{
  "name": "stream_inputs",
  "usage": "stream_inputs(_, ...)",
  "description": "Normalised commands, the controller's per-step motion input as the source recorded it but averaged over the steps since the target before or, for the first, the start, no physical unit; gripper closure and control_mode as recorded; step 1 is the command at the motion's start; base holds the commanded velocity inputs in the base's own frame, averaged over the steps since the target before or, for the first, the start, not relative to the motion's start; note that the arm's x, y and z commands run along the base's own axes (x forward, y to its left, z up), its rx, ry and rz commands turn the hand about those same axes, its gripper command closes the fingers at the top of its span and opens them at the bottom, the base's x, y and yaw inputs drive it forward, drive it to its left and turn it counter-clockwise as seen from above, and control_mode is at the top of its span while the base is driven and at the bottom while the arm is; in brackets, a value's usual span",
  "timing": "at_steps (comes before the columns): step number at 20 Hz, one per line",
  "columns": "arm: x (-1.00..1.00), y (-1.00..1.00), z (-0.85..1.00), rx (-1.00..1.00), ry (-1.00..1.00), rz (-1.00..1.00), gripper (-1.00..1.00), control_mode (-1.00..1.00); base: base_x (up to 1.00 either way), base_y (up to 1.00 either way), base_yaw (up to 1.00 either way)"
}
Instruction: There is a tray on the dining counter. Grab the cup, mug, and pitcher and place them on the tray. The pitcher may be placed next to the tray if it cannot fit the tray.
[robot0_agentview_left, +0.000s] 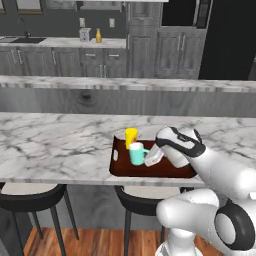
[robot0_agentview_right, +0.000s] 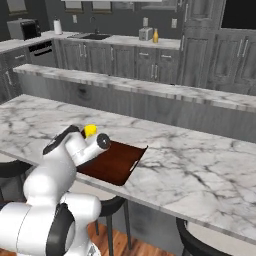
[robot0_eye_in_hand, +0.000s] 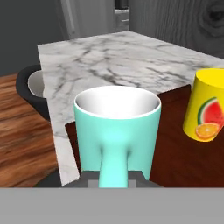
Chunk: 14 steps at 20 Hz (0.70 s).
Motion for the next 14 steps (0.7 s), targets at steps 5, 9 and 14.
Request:
stream_inputs(5,0.19,0.07,-0.13,0.0,0.0,0.0,1.0,-1.0,0.0,0.0,0.0)
stream_inputs(9,0.13,0.11,-0.07,0.0,0.0,0.0,1.0,-1.0,0.0,0.0,0.0)
stream_inputs(14,0.14,0.16,-0.14,0.0,0.0,0.0,1.0,-1.0,0.0,0.0,0.0)
